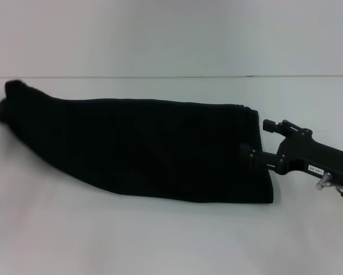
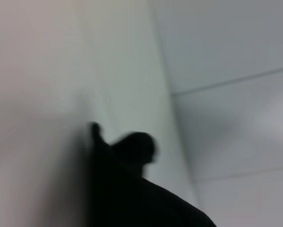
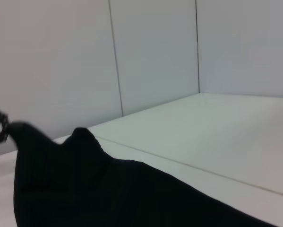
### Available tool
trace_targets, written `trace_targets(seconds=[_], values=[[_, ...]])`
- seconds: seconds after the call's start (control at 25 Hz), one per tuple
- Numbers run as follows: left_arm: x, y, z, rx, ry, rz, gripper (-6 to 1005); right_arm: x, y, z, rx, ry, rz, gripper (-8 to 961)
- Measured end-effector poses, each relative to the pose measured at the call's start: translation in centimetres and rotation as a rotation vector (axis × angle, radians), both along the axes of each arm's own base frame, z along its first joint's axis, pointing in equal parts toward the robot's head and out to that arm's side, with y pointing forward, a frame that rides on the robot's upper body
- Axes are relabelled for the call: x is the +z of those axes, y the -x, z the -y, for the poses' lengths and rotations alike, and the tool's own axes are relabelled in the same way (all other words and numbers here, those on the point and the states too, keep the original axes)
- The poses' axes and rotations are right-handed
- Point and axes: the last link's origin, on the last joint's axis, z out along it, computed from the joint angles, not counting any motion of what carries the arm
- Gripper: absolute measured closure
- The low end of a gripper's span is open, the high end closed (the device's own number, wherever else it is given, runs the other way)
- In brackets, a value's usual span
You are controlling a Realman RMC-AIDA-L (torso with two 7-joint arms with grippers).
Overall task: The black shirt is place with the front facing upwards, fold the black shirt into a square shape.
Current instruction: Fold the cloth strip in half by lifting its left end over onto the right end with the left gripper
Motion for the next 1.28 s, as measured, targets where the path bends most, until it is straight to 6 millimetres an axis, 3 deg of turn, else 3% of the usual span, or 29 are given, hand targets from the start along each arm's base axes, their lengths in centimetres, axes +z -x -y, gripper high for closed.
trace_targets(seconds=[0.08,0.36,0.48,0.64,0.76,0.92,1.0,1.04,1.28], values=[[-0.3,-2.2,-1.6,-0.08,-0.002,0.021,940,-0.1,-0.3,0.2,-0.01,0.001,-0.001,9],[-3.7,-14.2,-8.5,-0.434,0.1,0.028,940,-0.3,-1.7,1.5,-0.072,0.013,-0.022,9],[-6.3,-18.8,-9.4,-0.556,0.182,0.008,939,-0.4,-2.2,2.1,-0.097,0.016,-0.032,9],[-10.0,-22.3,-8.3,-0.663,0.288,0.022,938,-0.8,-2.6,2.7,-0.119,0.026,-0.043,8],[-12.9,-22.8,-5.9,-0.7,0.369,0.071,939,-1.4,-2.2,2.3,-0.136,0.031,-0.053,8],[-15.9,-21.6,-2.9,-0.684,0.45,0.131,939,-3.3,-1.2,0.6,-0.215,0.034,-0.061,9],[-16.2,-21.1,-2.5,-0.675,0.456,0.139,939,-4.3,-0.6,-0.2,-0.244,0.043,-0.046,9],[-16.7,-20.0,-1.6,-0.65,0.461,0.145,938,-4.6,-0.4,-0.5,-0.25,0.046,-0.04,9],[-16.5,-19.6,-1.2,-0.661,0.457,0.136,939,-5.0,1.2,-2.5,-0.278,0.02,-0.042,8]])
